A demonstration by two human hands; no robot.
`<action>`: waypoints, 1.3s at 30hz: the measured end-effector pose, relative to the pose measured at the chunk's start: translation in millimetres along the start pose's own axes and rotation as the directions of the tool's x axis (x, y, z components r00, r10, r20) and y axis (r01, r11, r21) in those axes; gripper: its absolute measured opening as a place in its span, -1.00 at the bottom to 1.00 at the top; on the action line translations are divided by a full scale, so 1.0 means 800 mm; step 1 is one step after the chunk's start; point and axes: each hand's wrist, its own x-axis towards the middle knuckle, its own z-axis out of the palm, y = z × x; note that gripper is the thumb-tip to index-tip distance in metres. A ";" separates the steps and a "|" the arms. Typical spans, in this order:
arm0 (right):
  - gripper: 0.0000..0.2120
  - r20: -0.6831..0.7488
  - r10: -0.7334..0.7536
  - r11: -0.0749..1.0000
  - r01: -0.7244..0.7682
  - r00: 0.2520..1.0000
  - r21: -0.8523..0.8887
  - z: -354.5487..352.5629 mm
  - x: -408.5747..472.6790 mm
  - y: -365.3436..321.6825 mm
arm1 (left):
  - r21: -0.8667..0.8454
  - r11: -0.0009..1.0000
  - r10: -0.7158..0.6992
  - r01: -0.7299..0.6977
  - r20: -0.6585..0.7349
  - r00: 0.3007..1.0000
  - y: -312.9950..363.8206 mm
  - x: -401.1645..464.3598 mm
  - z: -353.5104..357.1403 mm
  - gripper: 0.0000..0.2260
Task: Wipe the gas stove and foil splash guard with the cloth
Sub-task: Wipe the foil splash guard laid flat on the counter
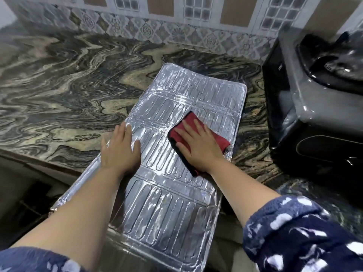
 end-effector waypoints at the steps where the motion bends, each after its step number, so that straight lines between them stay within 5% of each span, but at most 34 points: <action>1: -0.44 0.007 -0.008 1.000 0.008 1.000 -0.001 -0.001 -0.004 -0.003 | -0.025 0.999 -0.022 0.022 -0.003 1.000 -0.002 -0.001 -0.005 -0.46; 10: -0.38 0.006 0.156 0.988 -0.156 0.988 0.011 0.005 0.002 -0.007 | -0.014 1.000 0.003 -0.003 0.009 1.000 0.026 0.053 -0.010 -0.40; 19: -0.46 0.017 -0.036 0.997 0.035 0.999 0.064 0.000 0.115 -0.039 | 0.029 1.000 0.009 -0.008 -0.027 1.000 0.023 0.060 0.008 -0.41; 26: -0.28 -0.017 0.104 0.995 -0.104 0.994 0.000 -0.010 0.217 -0.002 | 0.010 1.000 -0.022 0.023 -0.068 0.997 0.023 0.058 0.013 -0.40; 34: -0.35 -0.028 0.354 0.934 -0.355 0.935 -0.041 -0.023 0.160 0.090 | 0.012 0.999 -0.050 0.051 -0.039 0.998 0.026 0.058 0.010 -0.39; 39: -0.37 -0.032 0.293 0.955 -0.294 0.956 -0.039 -0.016 0.108 0.082 | -0.020 0.999 -0.047 0.047 0.021 0.999 0.028 0.058 0.000 -0.39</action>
